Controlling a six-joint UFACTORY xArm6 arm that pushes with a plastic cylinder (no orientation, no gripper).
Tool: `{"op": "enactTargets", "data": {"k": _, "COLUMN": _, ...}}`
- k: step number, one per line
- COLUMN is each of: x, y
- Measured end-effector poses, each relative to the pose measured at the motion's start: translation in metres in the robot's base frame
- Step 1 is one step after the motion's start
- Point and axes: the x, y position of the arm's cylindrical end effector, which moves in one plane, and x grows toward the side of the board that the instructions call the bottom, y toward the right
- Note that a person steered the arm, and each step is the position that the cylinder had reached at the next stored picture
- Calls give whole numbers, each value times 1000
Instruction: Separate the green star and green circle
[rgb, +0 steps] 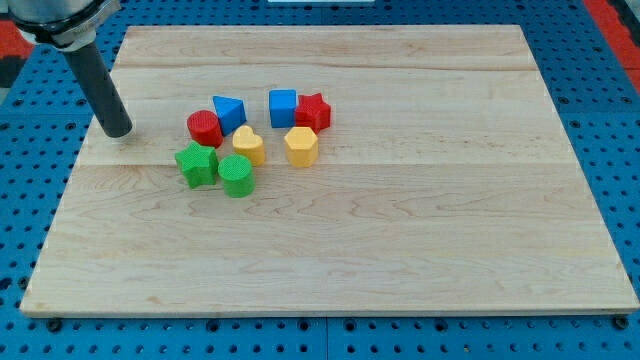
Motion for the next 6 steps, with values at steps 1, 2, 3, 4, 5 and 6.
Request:
{"op": "enactTargets", "data": {"k": 1, "x": 0, "y": 0}}
{"op": "enactTargets", "data": {"k": 2, "x": 0, "y": 0}}
{"op": "enactTargets", "data": {"k": 3, "x": 0, "y": 0}}
{"op": "enactTargets", "data": {"k": 4, "x": 0, "y": -1}}
{"op": "enactTargets", "data": {"k": 5, "x": -5, "y": 8}}
{"op": "enactTargets", "data": {"k": 6, "x": -5, "y": 8}}
